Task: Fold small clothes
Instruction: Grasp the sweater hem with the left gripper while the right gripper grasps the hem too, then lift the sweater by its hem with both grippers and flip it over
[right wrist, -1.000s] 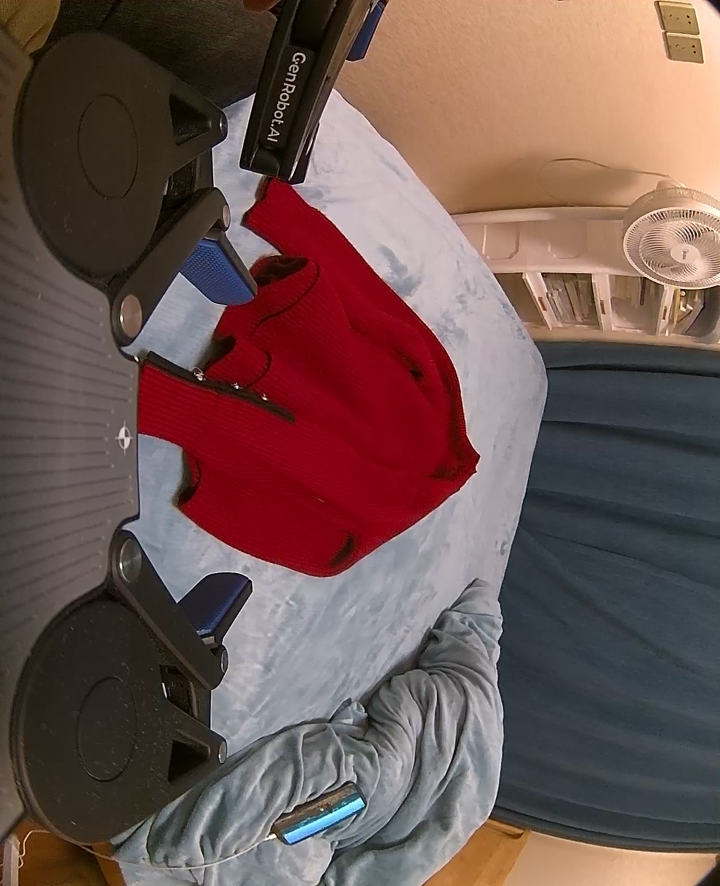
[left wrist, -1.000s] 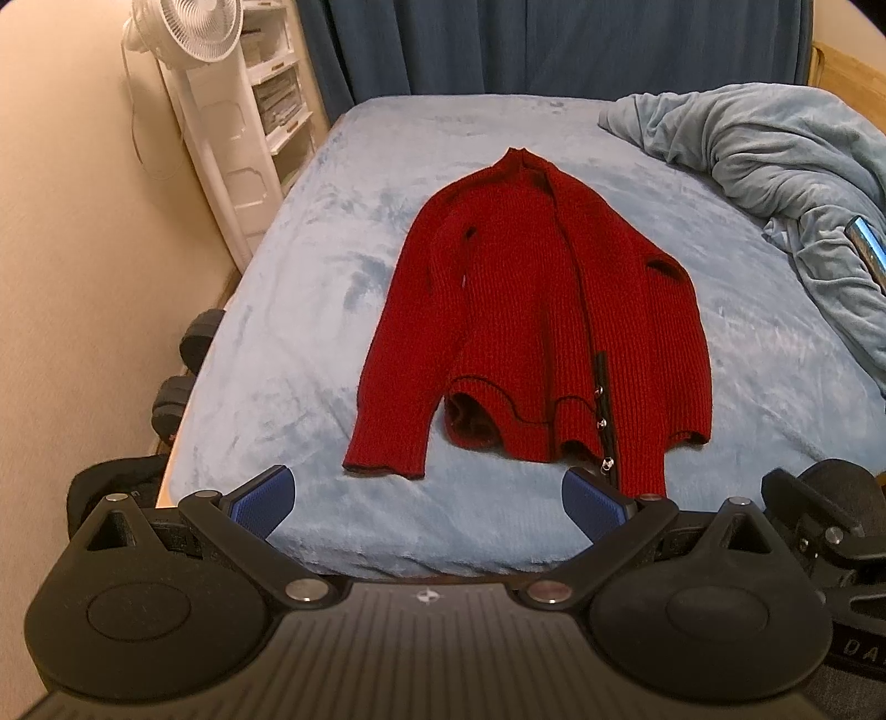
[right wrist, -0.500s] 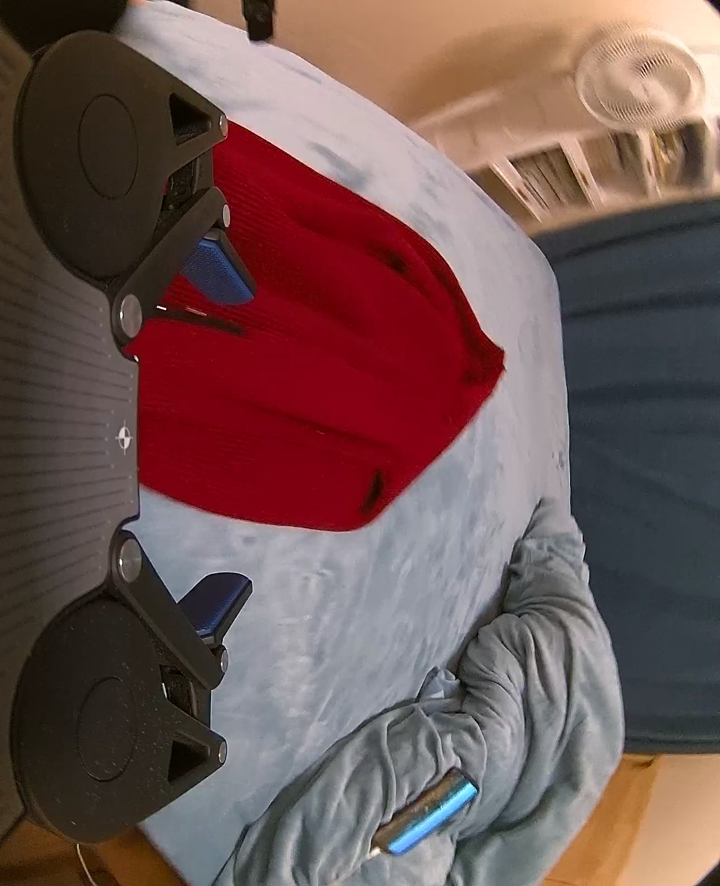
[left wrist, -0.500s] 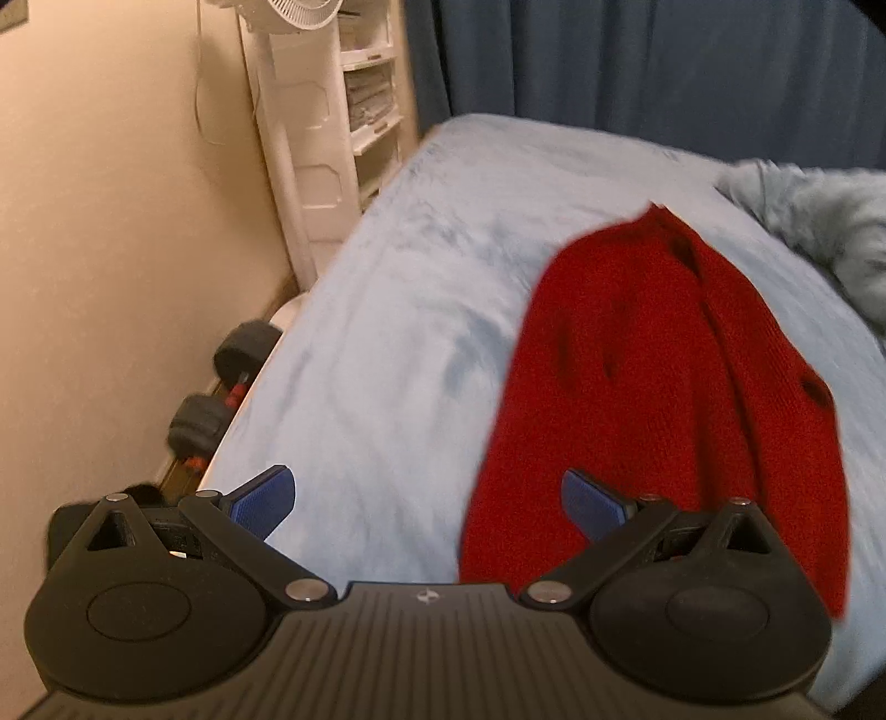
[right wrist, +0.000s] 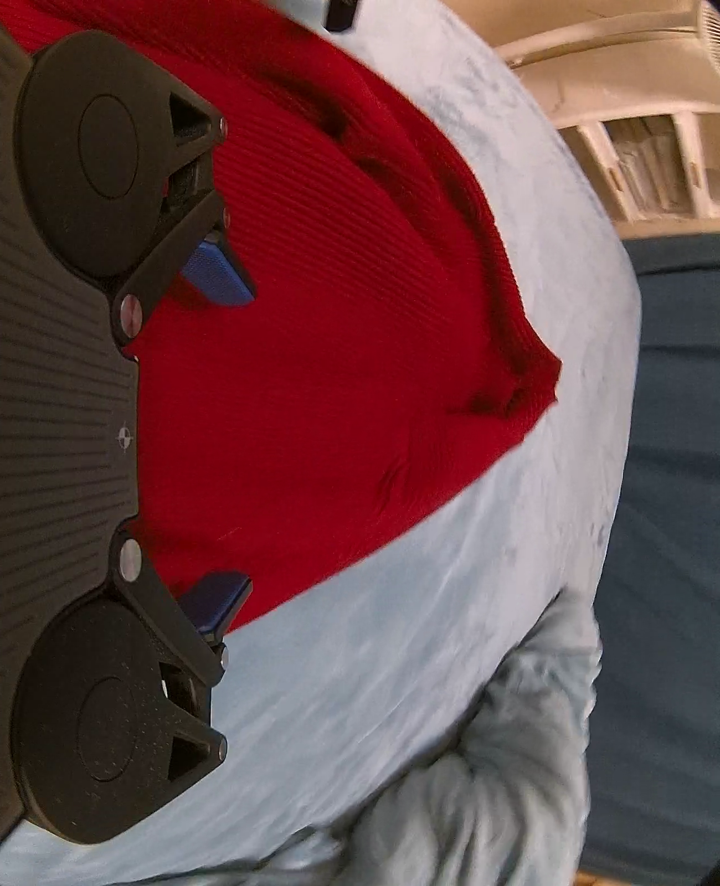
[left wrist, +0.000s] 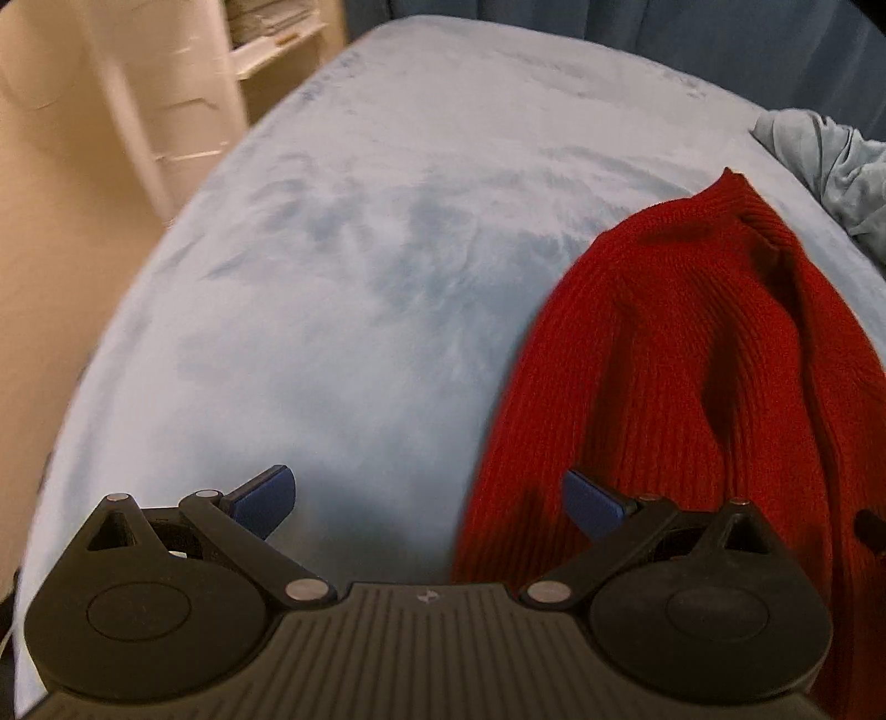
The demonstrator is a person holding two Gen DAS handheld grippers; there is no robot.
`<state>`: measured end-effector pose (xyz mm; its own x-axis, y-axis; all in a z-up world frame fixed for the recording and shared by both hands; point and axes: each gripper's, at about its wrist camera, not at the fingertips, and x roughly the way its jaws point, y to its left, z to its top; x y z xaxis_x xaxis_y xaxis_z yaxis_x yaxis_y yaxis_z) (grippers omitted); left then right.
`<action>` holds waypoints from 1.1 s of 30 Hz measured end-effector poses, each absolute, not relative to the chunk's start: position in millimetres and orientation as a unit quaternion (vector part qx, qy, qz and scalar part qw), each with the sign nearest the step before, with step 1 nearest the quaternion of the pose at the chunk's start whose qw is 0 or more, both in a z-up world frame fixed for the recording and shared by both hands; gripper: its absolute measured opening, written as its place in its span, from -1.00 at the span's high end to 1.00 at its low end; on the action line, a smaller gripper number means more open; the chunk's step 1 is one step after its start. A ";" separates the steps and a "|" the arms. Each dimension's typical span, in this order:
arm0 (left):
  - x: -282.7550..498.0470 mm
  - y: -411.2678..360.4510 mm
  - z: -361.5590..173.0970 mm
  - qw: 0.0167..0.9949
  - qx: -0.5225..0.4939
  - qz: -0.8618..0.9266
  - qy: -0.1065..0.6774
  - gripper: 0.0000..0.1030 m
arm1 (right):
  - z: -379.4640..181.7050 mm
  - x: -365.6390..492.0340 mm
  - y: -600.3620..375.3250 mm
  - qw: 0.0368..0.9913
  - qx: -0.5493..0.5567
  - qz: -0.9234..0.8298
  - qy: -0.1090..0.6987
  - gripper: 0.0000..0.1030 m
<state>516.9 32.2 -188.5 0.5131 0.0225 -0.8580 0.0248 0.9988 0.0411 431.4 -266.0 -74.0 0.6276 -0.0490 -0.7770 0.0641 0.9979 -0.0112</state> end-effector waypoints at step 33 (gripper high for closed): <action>155.0 156.9 137.0 0.976 -0.104 -0.011 0.189 0.88 | 185.5 75.7 -386.8 0.991 0.054 -0.111 0.042 0.88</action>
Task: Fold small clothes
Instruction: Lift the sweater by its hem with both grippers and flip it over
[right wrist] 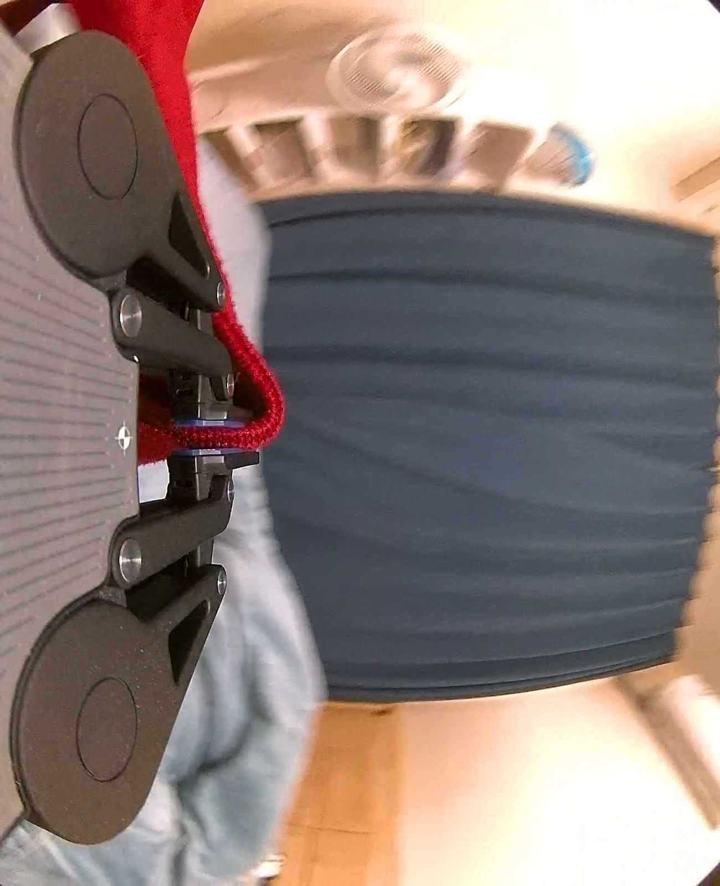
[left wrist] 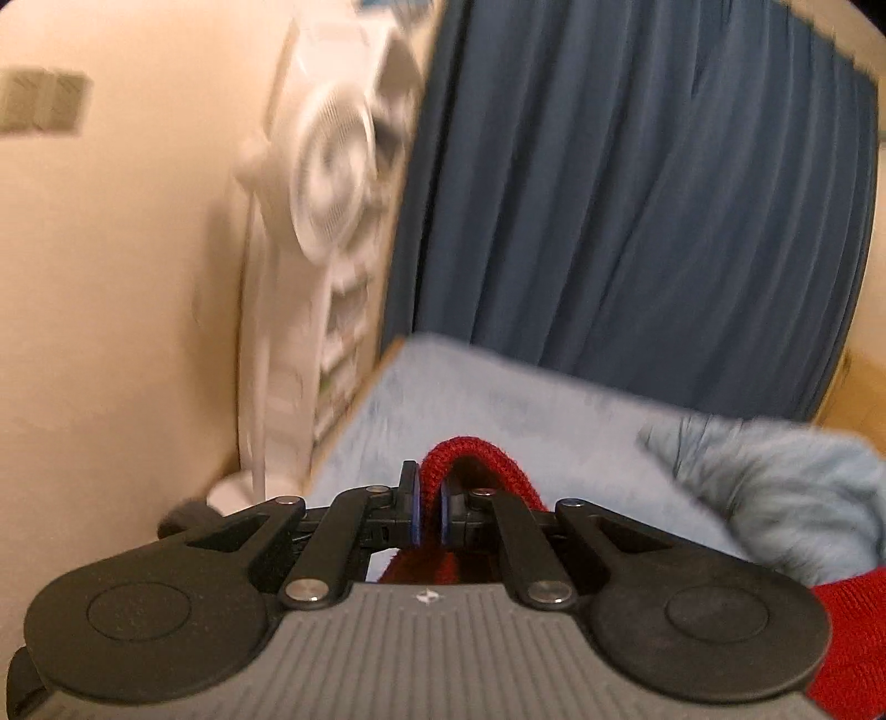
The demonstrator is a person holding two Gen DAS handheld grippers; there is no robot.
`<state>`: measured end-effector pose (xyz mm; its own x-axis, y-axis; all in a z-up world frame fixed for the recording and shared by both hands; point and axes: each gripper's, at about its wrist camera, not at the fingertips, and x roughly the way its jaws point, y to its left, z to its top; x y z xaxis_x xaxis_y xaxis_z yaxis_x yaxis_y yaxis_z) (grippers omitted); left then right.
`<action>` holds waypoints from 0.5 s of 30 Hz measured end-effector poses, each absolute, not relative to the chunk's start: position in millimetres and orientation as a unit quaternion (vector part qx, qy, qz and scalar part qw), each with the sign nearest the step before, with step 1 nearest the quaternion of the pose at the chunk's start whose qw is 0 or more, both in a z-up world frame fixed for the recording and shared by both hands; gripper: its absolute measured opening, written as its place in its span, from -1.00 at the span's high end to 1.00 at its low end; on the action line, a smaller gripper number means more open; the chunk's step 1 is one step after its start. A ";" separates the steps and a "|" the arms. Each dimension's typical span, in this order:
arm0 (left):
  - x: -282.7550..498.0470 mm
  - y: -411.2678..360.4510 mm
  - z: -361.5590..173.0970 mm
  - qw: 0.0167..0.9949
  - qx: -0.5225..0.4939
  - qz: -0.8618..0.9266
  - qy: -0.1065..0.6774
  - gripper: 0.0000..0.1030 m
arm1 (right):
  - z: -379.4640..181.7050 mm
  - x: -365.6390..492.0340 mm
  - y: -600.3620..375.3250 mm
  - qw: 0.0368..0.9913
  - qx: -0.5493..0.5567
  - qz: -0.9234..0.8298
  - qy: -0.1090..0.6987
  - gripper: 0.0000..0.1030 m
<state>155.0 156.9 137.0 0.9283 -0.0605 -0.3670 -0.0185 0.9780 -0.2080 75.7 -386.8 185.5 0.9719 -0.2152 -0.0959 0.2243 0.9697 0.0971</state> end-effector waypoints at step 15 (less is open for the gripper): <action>55.0 199.9 271.7 0.989 -0.146 0.003 0.027 0.89 | 314.5 -57.3 -421.3 0.985 0.059 -0.024 -0.163 0.88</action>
<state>55.0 199.9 271.7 0.9985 -0.0015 -0.0539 -0.0142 0.9574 -0.2886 -57.3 -421.3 314.5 0.9458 -0.0663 0.3178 0.0279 0.9919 0.1238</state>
